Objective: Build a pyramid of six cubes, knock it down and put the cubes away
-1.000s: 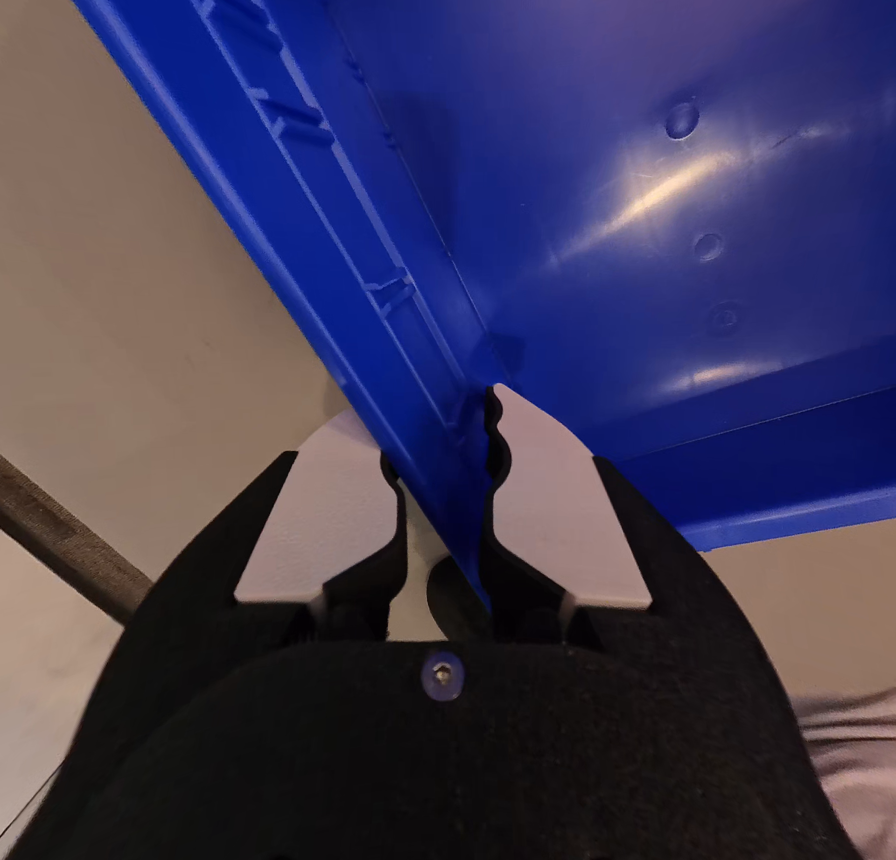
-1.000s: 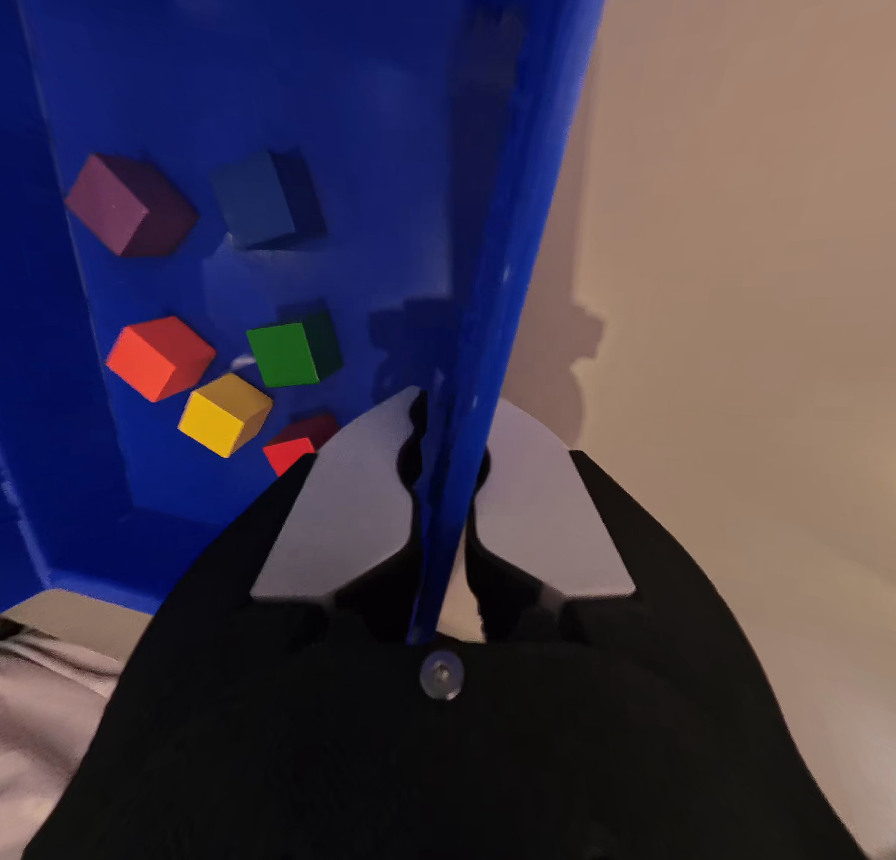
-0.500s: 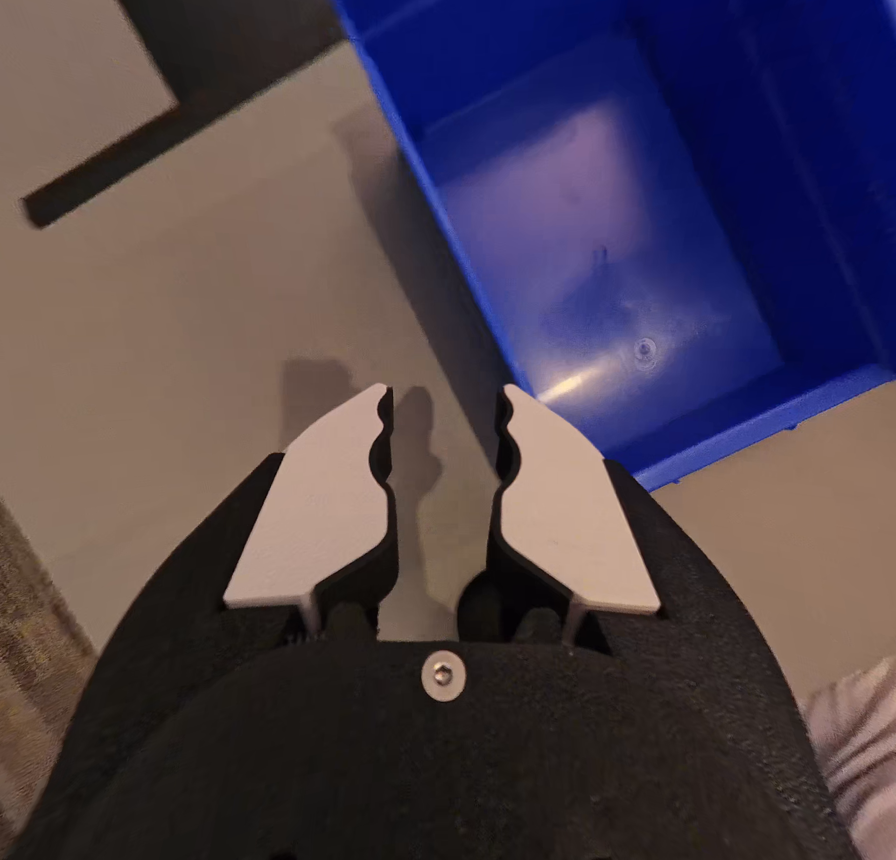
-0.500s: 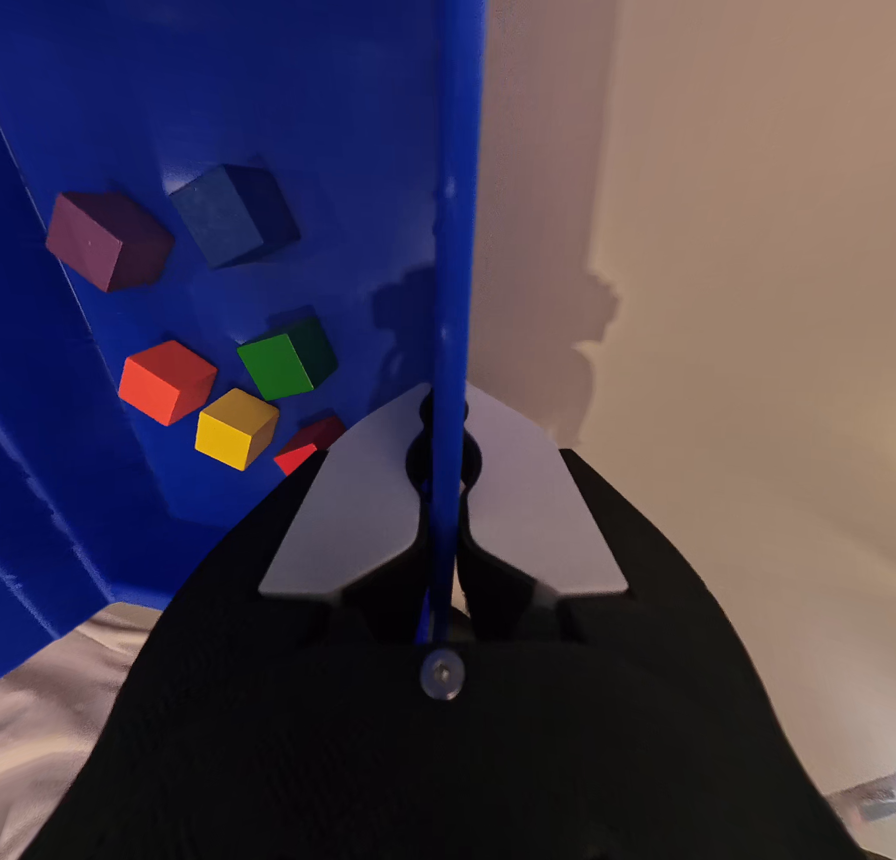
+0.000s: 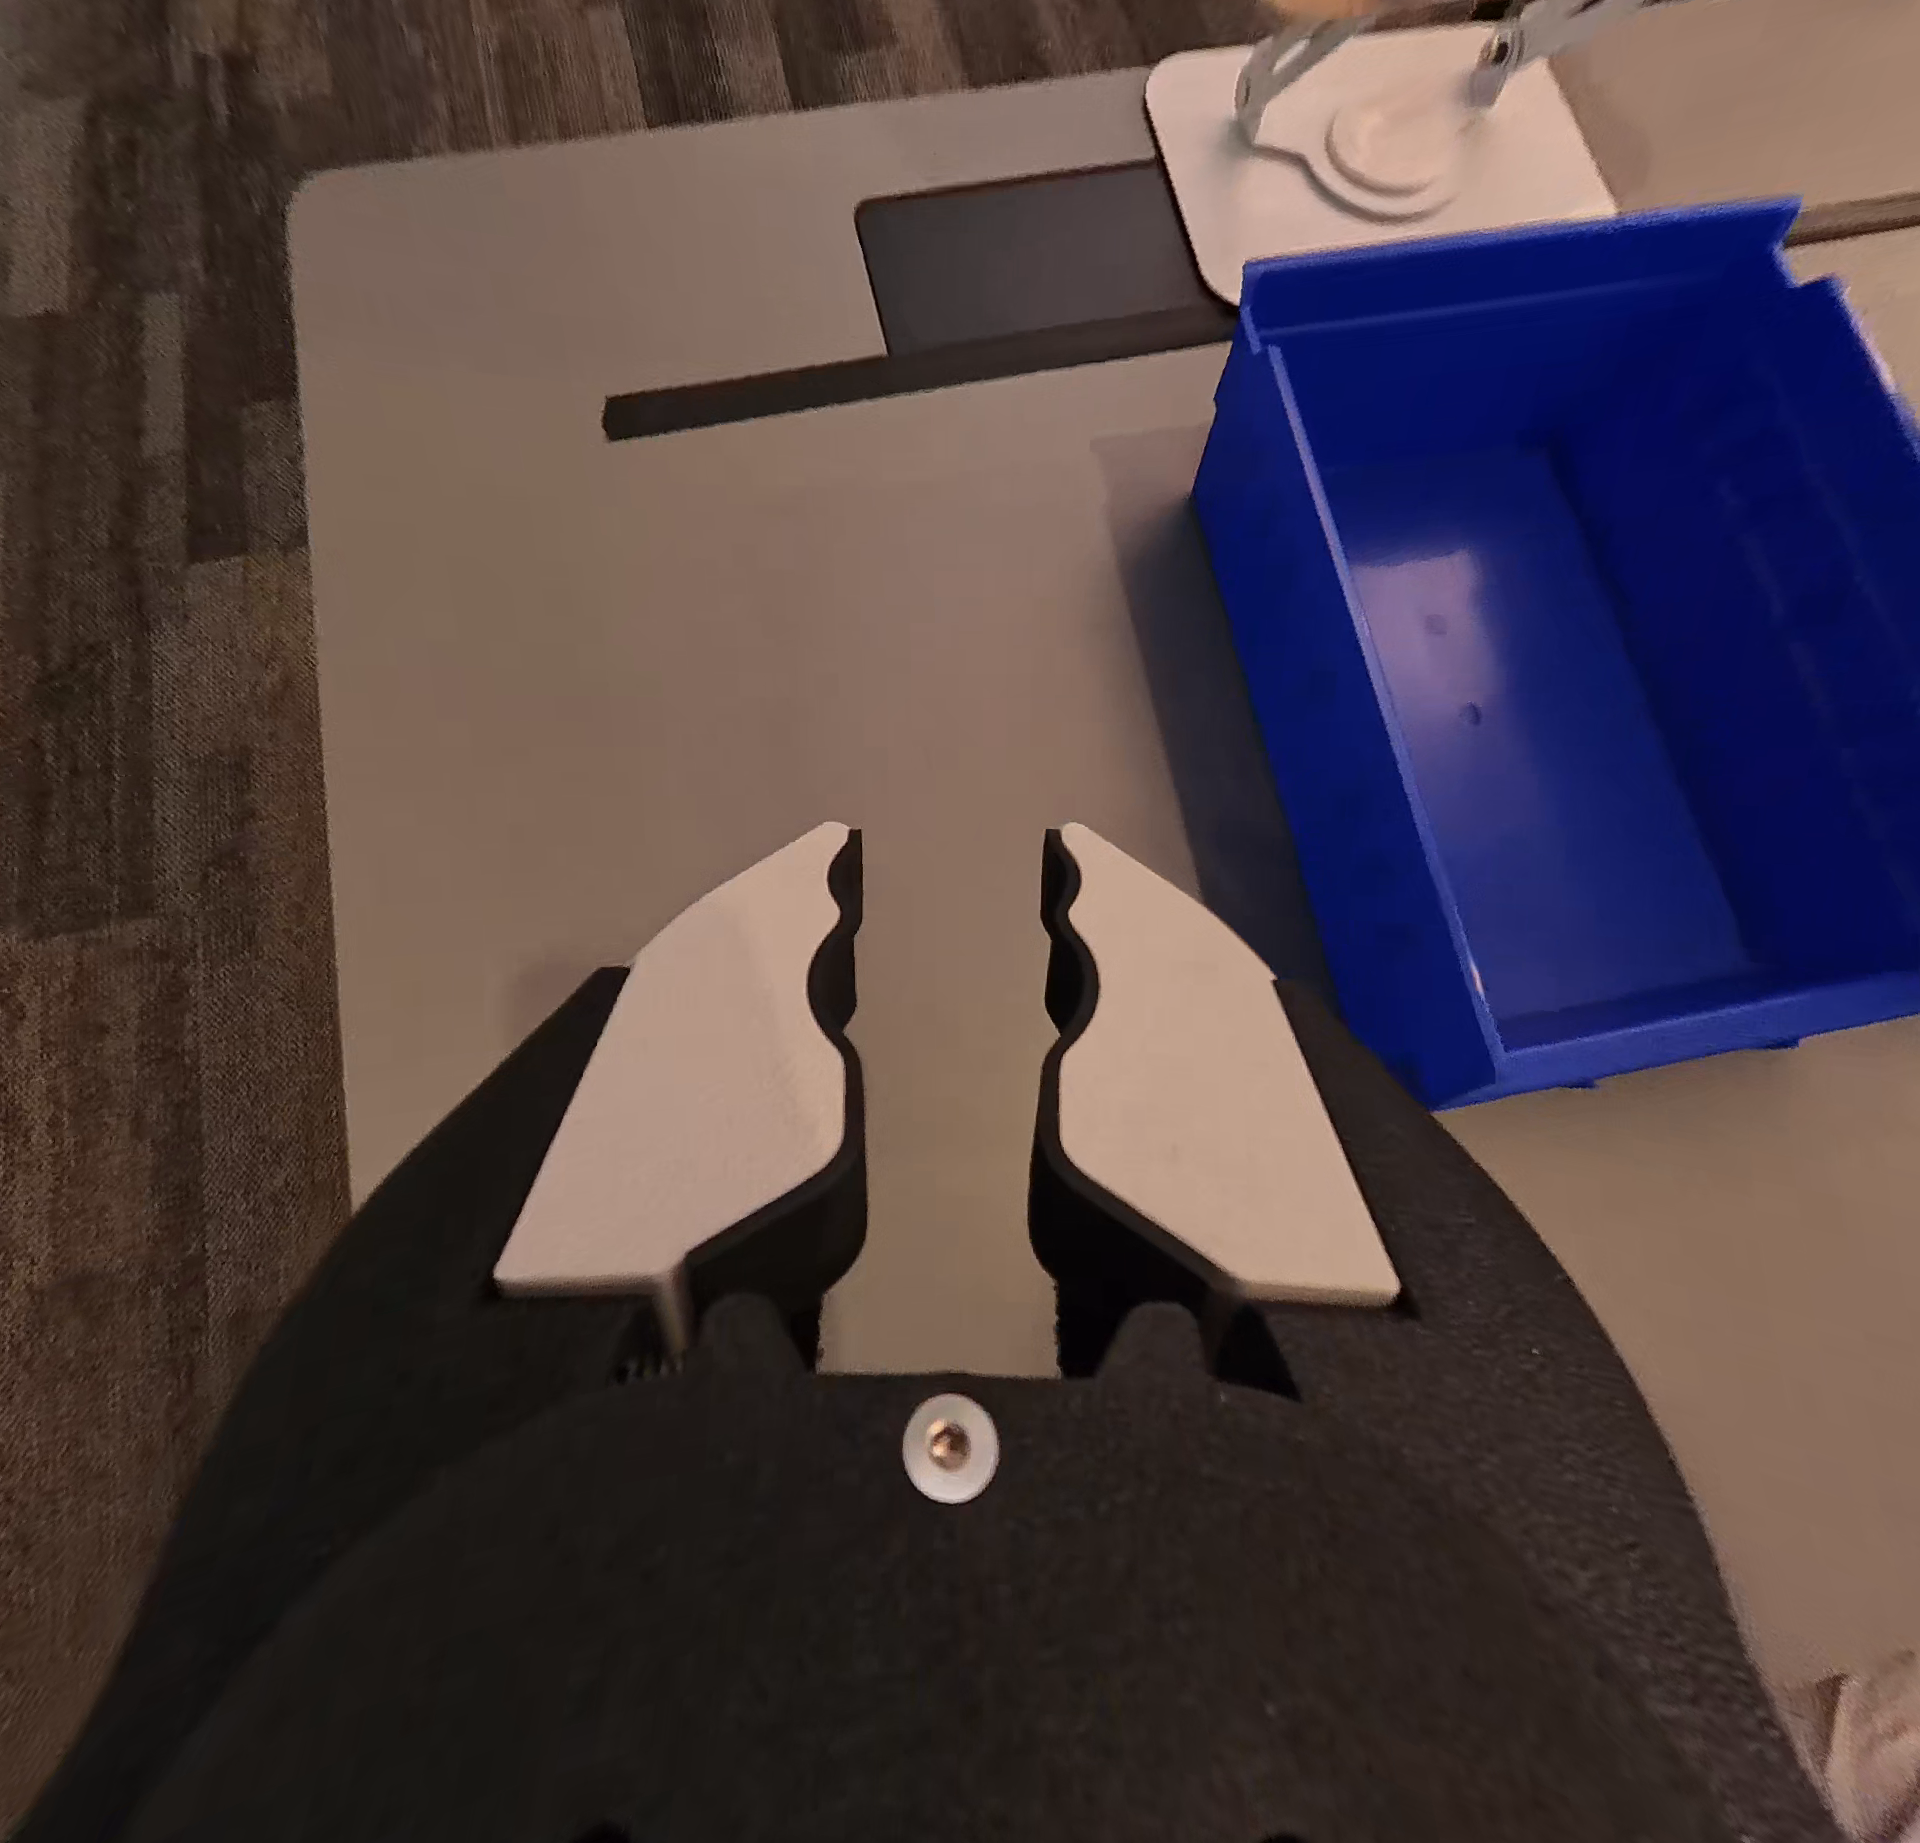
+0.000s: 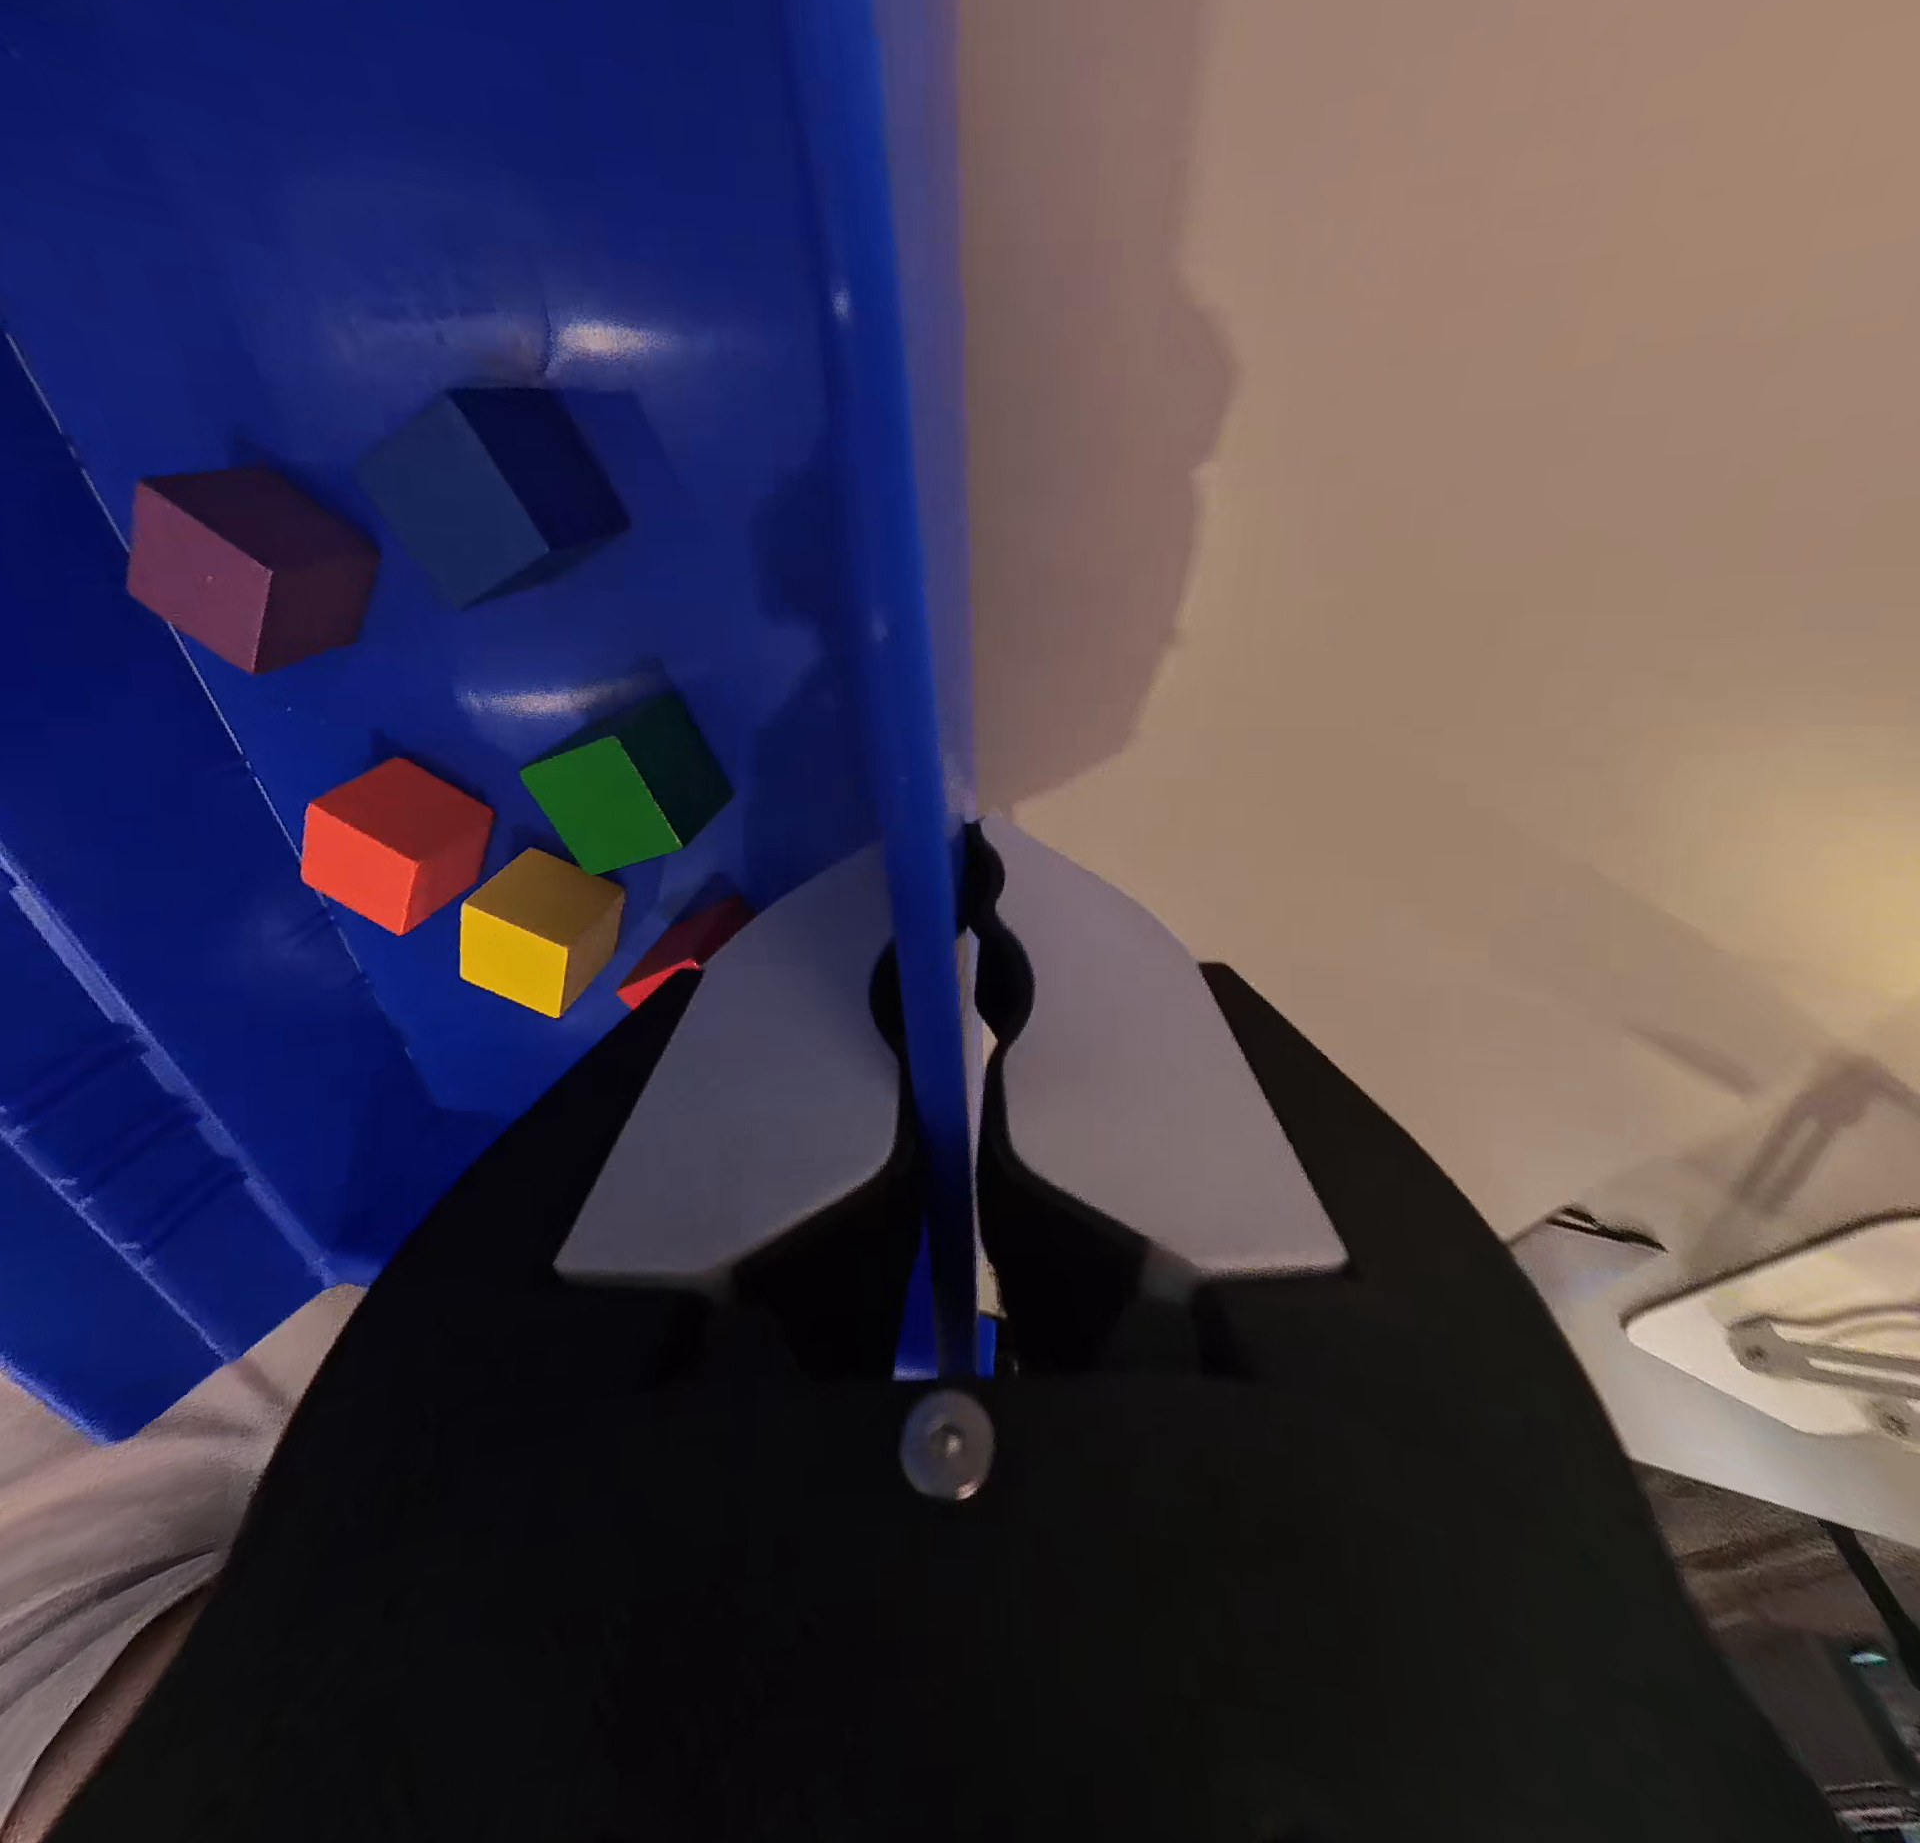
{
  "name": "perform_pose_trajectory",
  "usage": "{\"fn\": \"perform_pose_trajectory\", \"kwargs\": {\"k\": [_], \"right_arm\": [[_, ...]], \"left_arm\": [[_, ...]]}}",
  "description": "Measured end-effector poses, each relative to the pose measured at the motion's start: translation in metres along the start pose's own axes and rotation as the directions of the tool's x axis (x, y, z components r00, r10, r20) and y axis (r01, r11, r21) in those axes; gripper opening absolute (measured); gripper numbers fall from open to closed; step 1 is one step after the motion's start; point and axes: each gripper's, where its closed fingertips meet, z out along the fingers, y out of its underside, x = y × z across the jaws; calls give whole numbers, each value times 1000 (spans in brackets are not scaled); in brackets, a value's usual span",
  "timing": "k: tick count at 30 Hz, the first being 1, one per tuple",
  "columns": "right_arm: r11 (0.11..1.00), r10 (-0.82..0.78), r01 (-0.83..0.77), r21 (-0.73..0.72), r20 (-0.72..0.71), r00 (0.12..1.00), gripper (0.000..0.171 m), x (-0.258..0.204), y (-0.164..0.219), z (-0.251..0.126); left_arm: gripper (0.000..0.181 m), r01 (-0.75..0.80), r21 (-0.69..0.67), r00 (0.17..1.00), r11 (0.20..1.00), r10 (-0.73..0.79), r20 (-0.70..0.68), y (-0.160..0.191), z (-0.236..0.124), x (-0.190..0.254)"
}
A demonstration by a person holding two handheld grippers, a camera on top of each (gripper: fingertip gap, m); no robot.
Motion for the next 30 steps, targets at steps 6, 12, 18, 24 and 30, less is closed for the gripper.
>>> {"fn": "perform_pose_trajectory", "kwargs": {"k": [6,12,18,24,30], "right_arm": [[995,-68,69,69,-17,998,6,-78,-55,-98],[964,-233,230,132,8,972,5,-234,-144,-112],[934,-340,312,174,164,926,7,-393,-214,-60],[927,-364,320,196,267,892,6,-498,-253,-15],[920,-385,349,175,256,887,7,-555,-270,27]], "left_arm": [[32,5,127,999,992,-11,53,-17,-31,0],[32,18,199,992,980,-42,115,-20,-63,4],[36,124,257,927,958,-204,313,5,-108,-43],[26,203,430,894,880,-346,285,19,-155,-62],[26,170,447,912,878,-312,266,17,-159,-56]]}}
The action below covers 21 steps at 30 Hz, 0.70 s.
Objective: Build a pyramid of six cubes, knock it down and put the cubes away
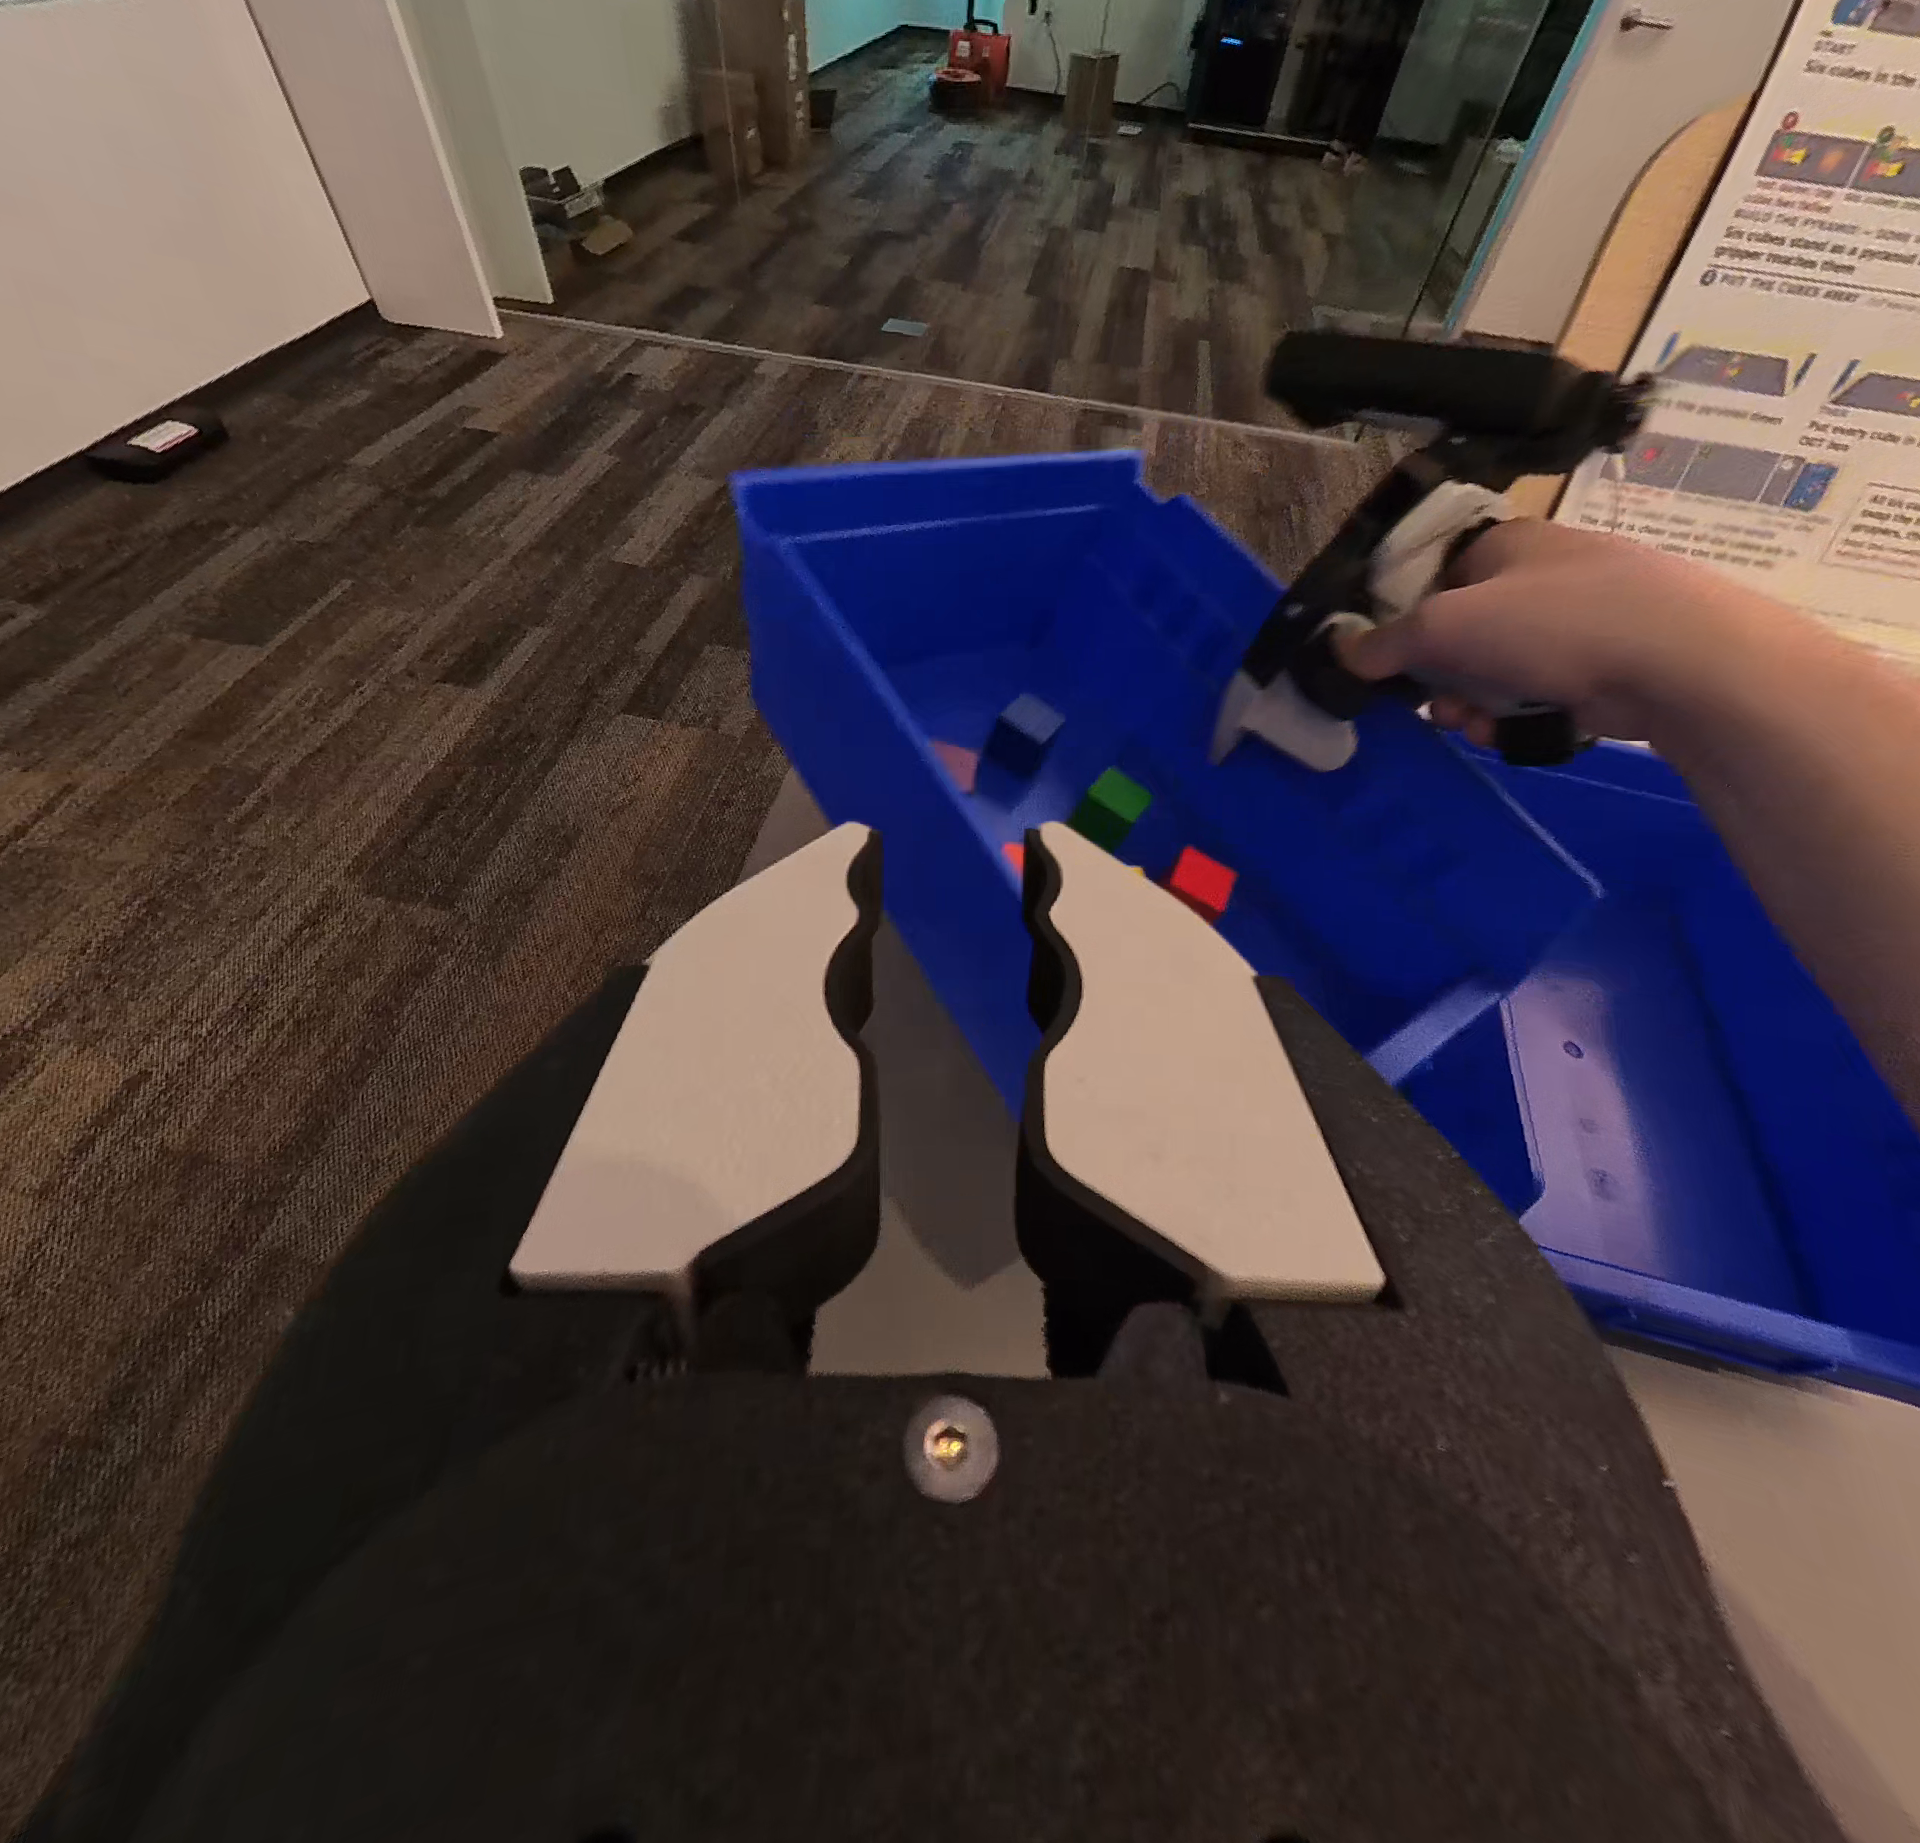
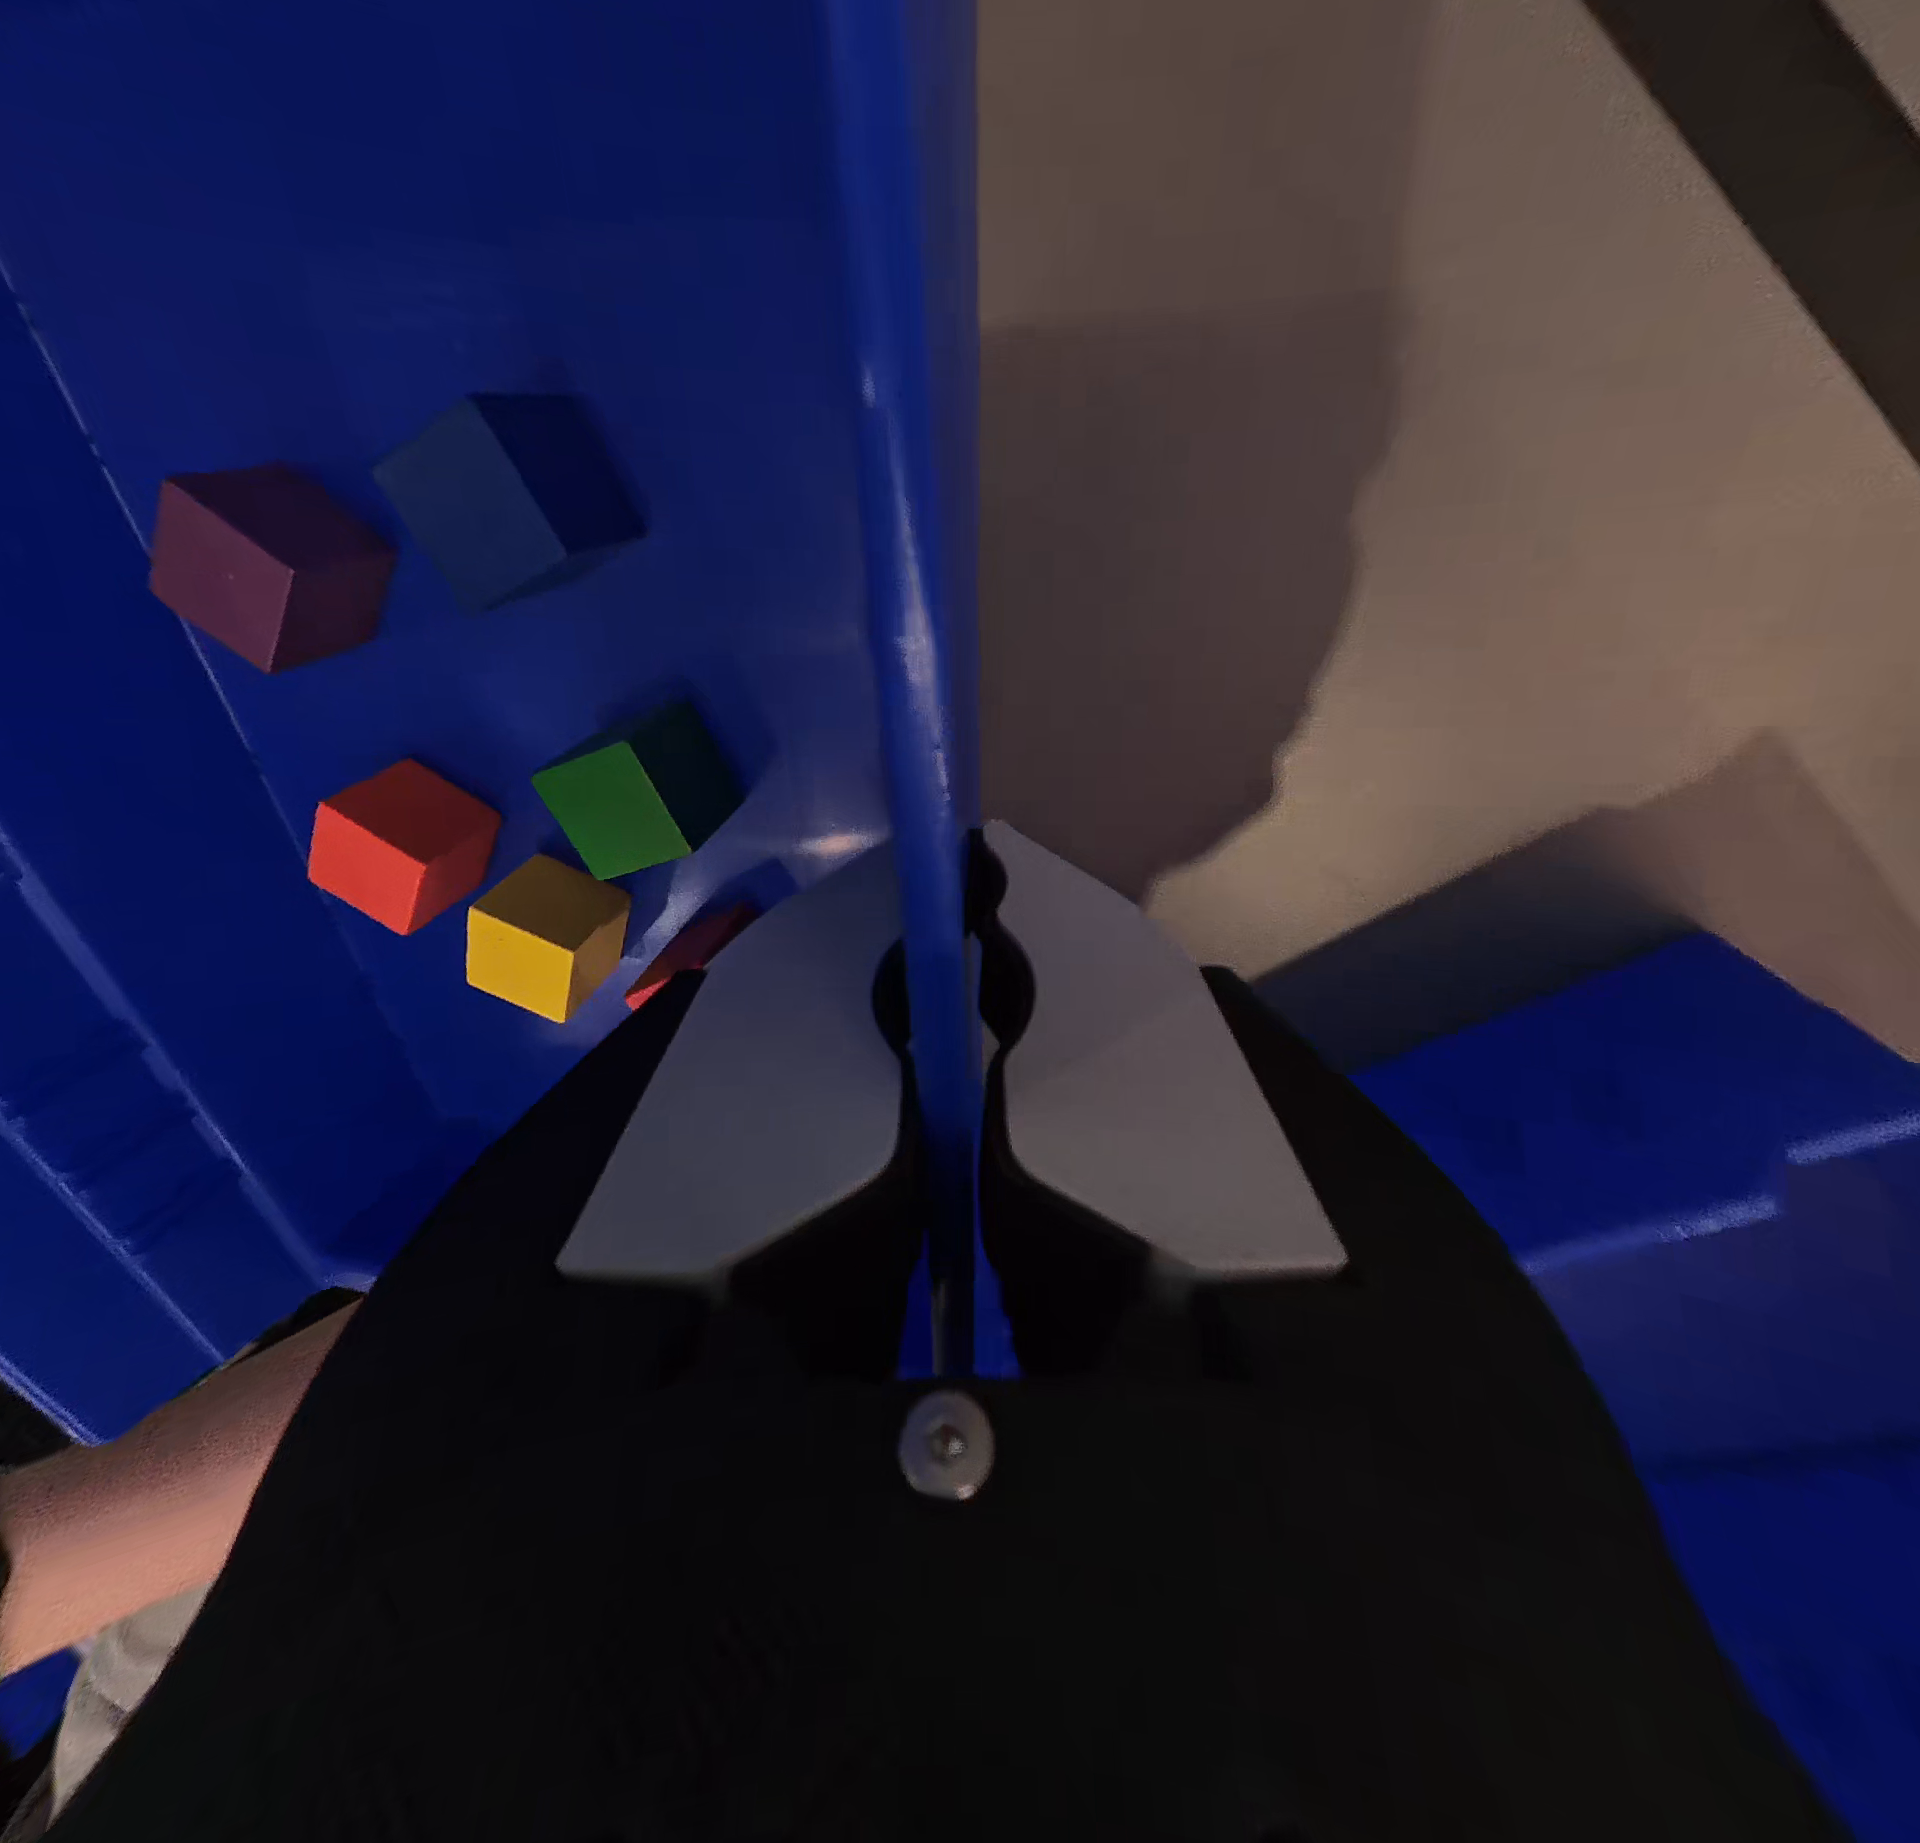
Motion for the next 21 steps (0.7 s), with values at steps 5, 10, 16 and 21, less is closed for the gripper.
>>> {"fn": "perform_pose_trajectory", "kwargs": {"k": [5,10,16,21], "right_arm": [[998,43,-45,-48,-39,998,8,5,3,44],[991,118,-123,-53,-83,989,7,29,16,74],[993,111,-111,31,-19,994,23,27,14,69],[931,-141,209,300,-233,962,26,34,17,-29]], "left_arm": [[26,-50,-48,998,998,48,-43,6,9,11],[27,-59,-51,996,997,56,-68,5,13,17],[27,-95,-64,988,993,86,-126,6,21,30],[32,-120,-103,986,987,107,-124,14,22,30]]}}
